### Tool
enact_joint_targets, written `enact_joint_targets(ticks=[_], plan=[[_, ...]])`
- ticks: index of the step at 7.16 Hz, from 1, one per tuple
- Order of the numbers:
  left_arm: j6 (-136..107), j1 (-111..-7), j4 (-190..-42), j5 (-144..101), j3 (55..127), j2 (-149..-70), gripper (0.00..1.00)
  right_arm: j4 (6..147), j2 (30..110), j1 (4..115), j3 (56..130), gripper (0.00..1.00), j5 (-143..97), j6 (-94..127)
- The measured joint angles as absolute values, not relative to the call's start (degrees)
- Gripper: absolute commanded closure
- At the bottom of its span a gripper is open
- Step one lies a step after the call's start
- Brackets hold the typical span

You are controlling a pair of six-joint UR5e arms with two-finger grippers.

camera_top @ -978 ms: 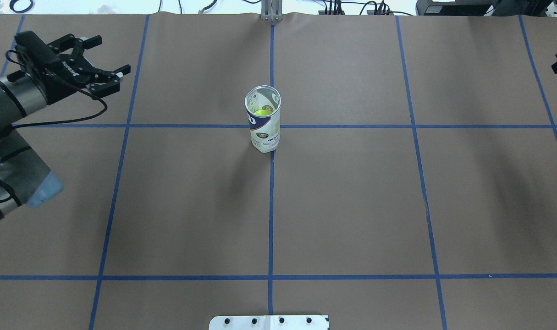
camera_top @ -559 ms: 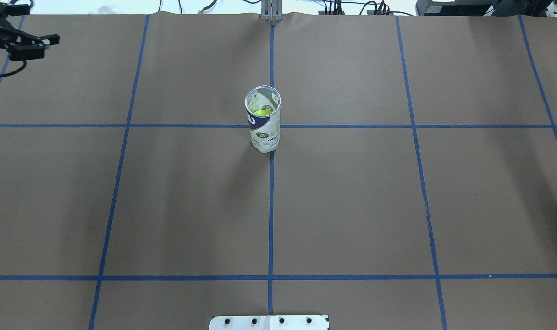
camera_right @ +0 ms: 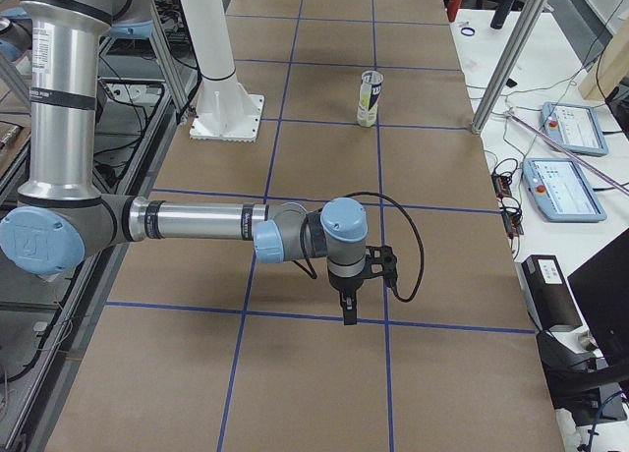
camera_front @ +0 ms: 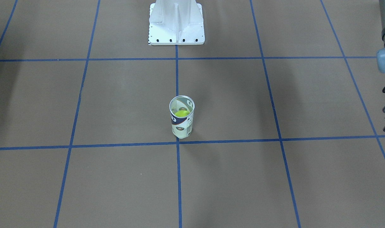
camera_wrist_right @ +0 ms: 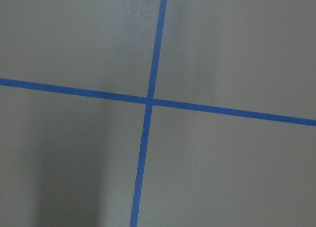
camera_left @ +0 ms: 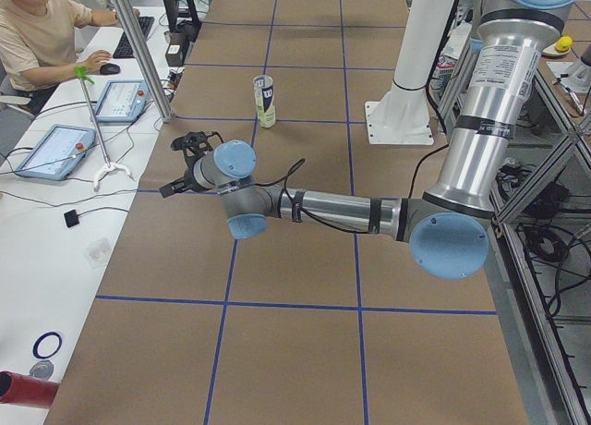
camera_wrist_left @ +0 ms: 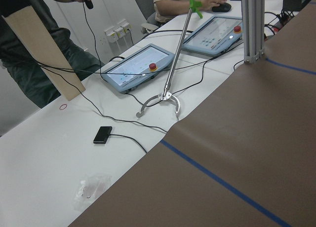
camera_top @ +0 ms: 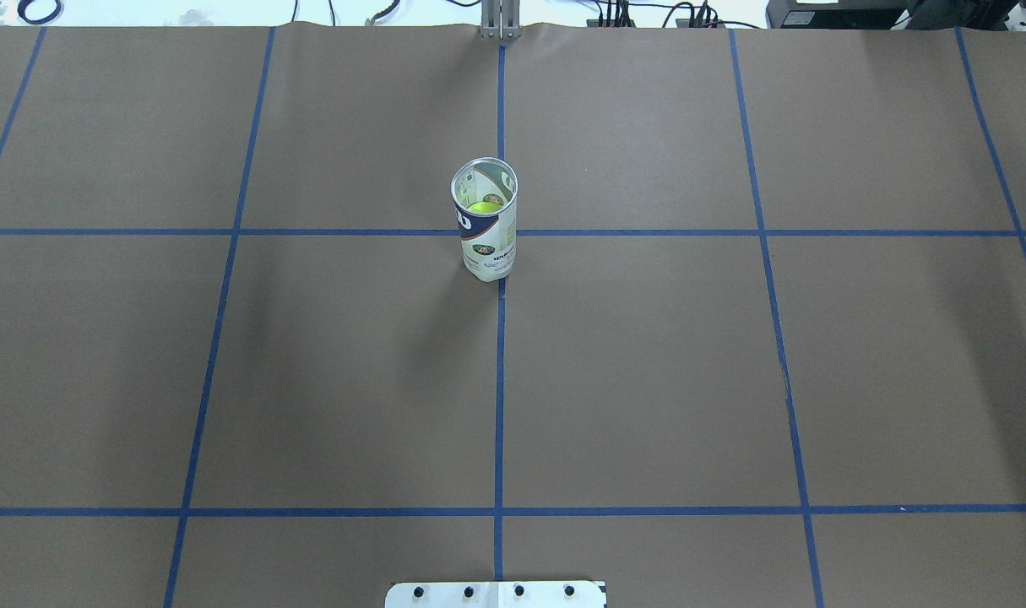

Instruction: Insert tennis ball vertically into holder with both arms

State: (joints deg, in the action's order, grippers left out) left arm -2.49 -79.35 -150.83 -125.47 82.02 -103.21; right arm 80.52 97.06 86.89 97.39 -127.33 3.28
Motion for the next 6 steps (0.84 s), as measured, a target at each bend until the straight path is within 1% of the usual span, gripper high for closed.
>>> enact_joint_targets(ticks=[3,5,6], plan=[[12.84,-84.4,-126.15,-128.38,84.9,-102.98,0.01,80.53,97.2,86.92,97.4,0.0,-127.35,3.35],[16.56,-86.17,-108.07,-128.44,85.38,-103.21,0.01,80.63,97.21,86.92,97.41,0.0,-127.97,3.46],[16.59,-86.93,-98.87,-128.61,86.96,-103.52,0.0,80.83,97.21,86.95,97.42,0.0,-129.03,3.45]])
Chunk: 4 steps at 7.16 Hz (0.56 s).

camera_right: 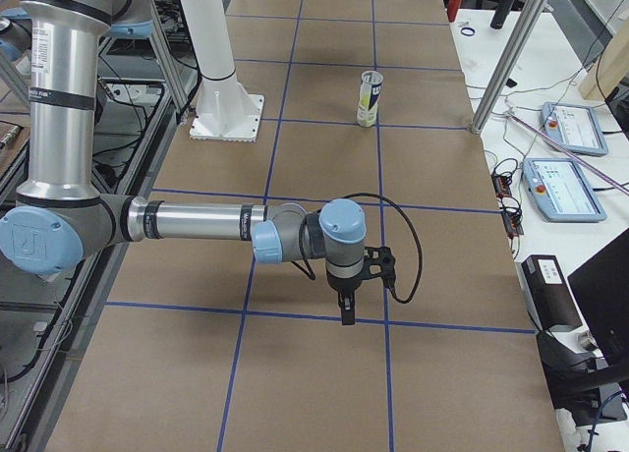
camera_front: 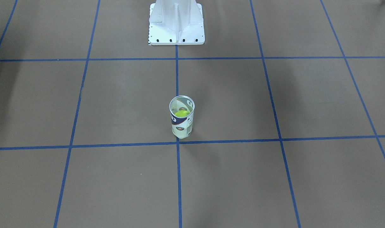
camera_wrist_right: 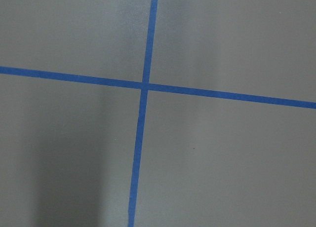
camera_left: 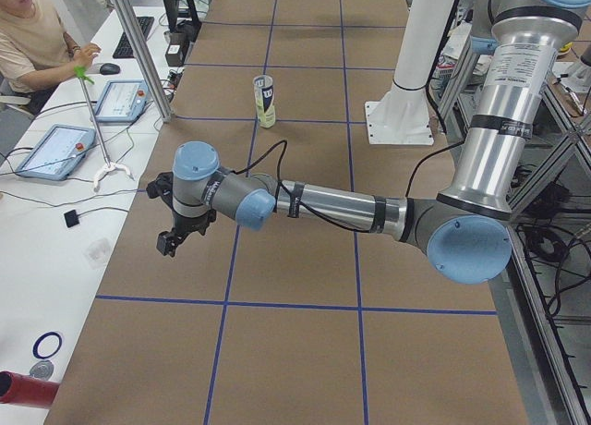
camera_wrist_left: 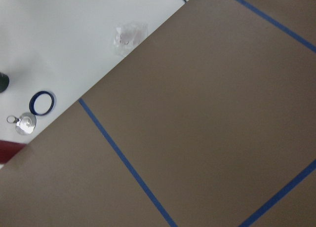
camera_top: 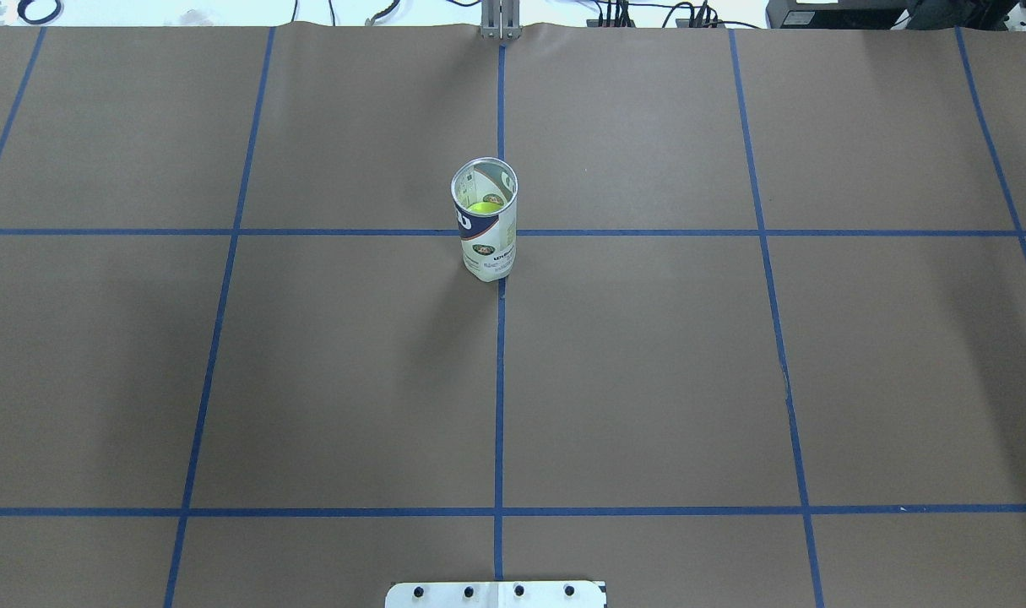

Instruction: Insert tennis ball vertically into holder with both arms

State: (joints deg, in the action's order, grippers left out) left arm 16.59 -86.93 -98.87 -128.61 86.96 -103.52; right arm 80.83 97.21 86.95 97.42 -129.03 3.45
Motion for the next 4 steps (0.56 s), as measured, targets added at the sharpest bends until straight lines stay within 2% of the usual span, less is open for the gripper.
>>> enact_joint_targets(ticks=[2,4], plan=[[16.57,-87.97,-87.25,-128.65,90.02,-103.24,0.0,83.49,96.67,87.05,97.84,0.0,-131.36,3.28],[16.7,-89.16,-86.3,-128.49,90.25,-99.05,0.0,87.49,96.28,87.09,99.47,0.0,-131.86,2.79]])
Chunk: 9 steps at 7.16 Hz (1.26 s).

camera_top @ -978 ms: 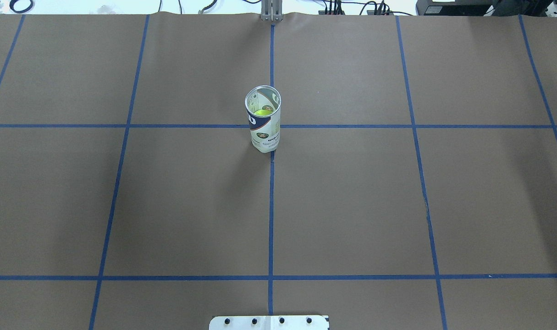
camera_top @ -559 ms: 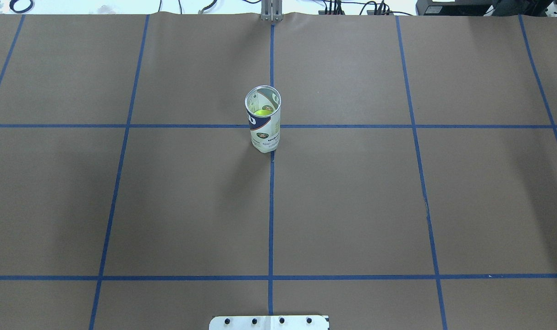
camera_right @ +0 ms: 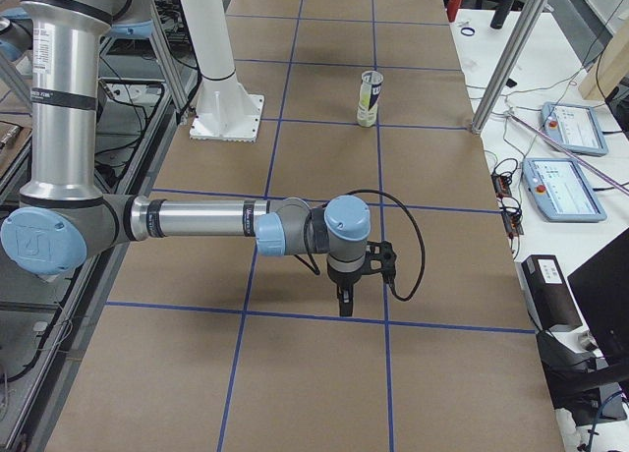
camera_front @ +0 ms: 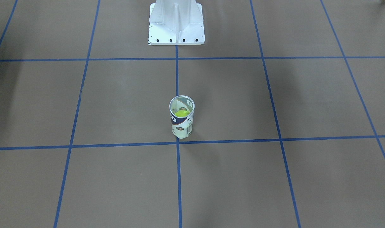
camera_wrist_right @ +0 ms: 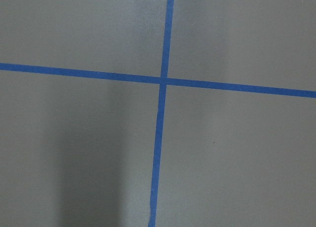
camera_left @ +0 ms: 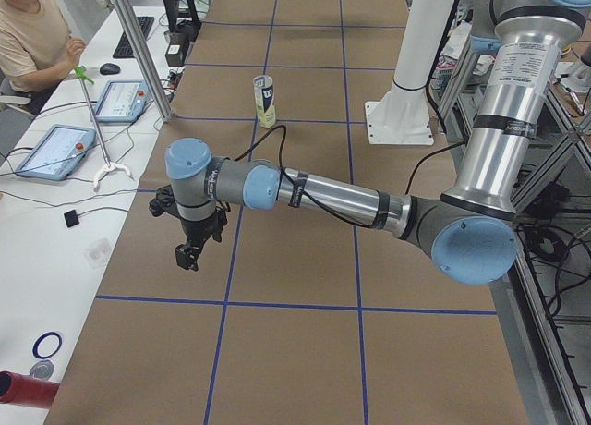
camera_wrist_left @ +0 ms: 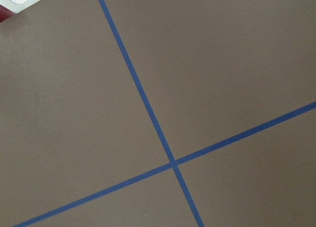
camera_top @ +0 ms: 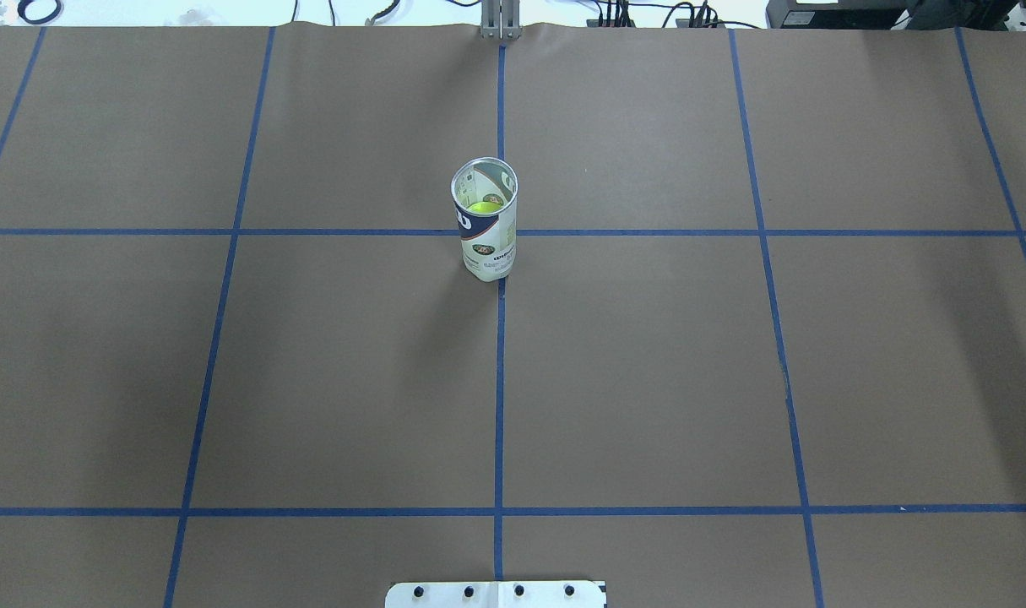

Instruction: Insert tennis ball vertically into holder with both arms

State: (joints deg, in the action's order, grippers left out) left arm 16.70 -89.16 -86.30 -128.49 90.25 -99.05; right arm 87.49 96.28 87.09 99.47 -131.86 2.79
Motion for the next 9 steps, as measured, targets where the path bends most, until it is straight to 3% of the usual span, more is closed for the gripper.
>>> enact_joint_targets(ticks=[3,9], plan=[[12.01,-89.76,-96.15,-128.51,89.15,-92.4,0.0,88.55,96.45,87.09,99.98,0.0,-131.1,2.48],[8.81,-89.78,-98.17,-128.5,88.69,-91.61,0.0,87.99,96.94,87.01,99.68,0.0,-131.24,2.34]])
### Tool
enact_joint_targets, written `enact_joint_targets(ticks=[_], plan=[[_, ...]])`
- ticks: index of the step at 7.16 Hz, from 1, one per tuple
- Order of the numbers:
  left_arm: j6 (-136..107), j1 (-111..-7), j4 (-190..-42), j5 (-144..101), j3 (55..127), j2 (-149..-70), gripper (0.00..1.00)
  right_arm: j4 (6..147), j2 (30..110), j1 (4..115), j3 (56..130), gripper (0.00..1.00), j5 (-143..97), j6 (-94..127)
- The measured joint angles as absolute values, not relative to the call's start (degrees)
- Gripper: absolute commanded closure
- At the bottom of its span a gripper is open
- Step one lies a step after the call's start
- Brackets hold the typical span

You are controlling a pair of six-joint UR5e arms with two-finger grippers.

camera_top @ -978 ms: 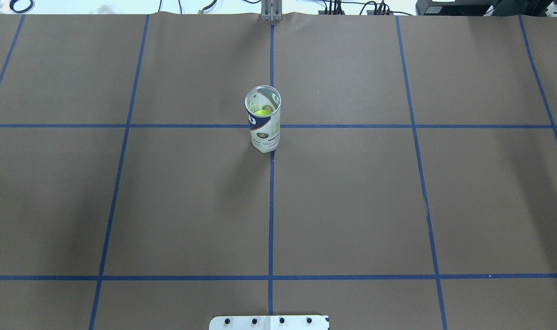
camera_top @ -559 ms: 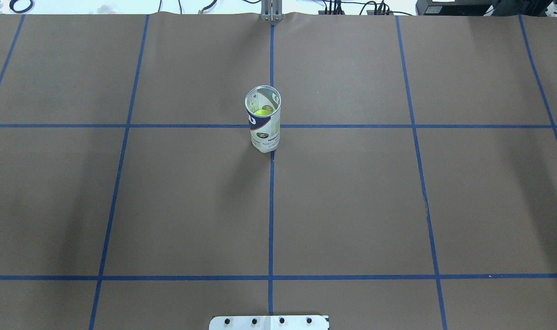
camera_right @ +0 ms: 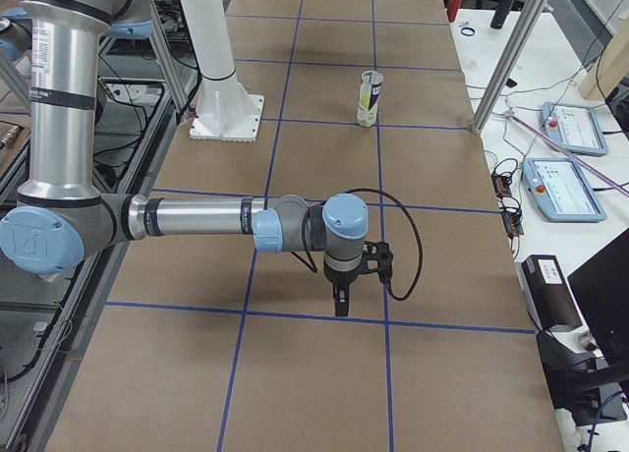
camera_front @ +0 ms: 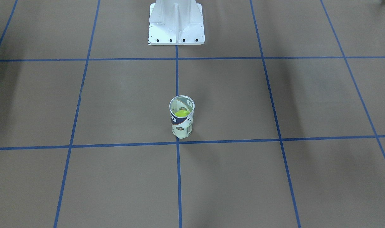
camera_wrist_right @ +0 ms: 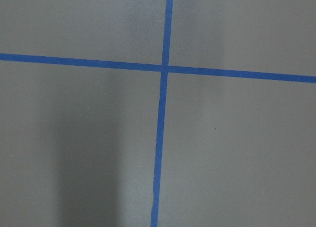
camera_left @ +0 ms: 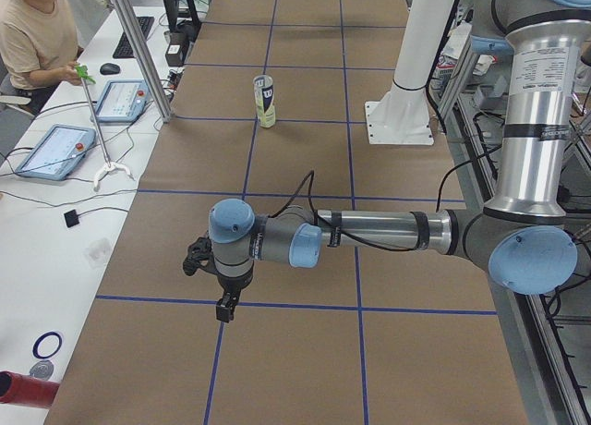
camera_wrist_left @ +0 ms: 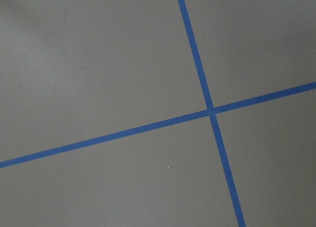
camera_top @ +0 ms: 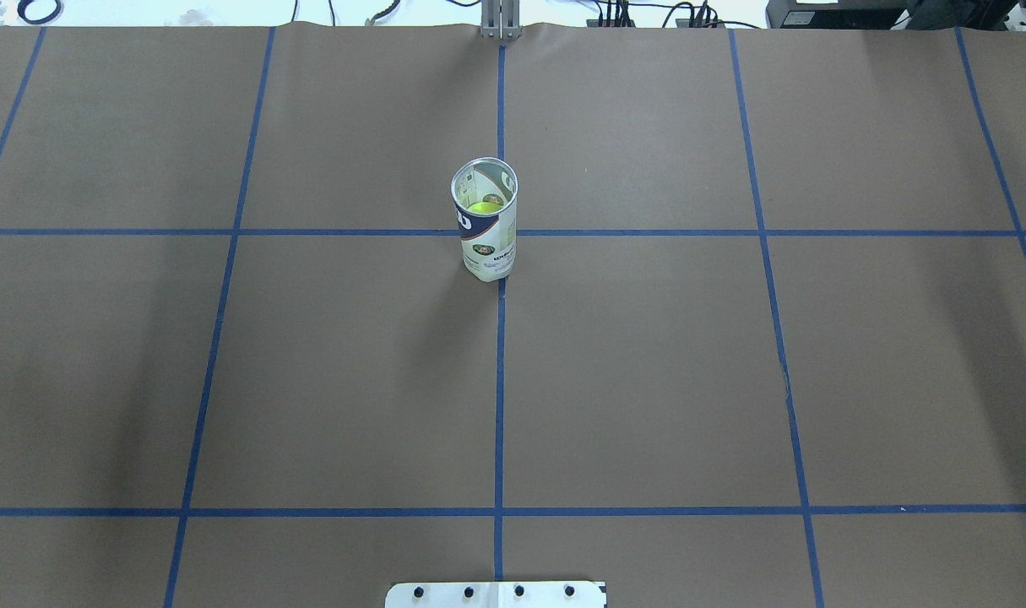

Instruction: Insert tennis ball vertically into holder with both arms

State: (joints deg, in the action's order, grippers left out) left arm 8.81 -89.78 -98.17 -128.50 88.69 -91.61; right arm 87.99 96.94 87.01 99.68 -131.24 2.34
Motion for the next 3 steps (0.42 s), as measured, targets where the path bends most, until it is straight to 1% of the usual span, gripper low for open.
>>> enact_joint_targets(ticks=[3], plan=[[8.66,-89.74,-98.26,-128.5,88.72,-91.54,0.0,87.98,96.94,87.01,99.44,0.0,-131.28,2.37]])
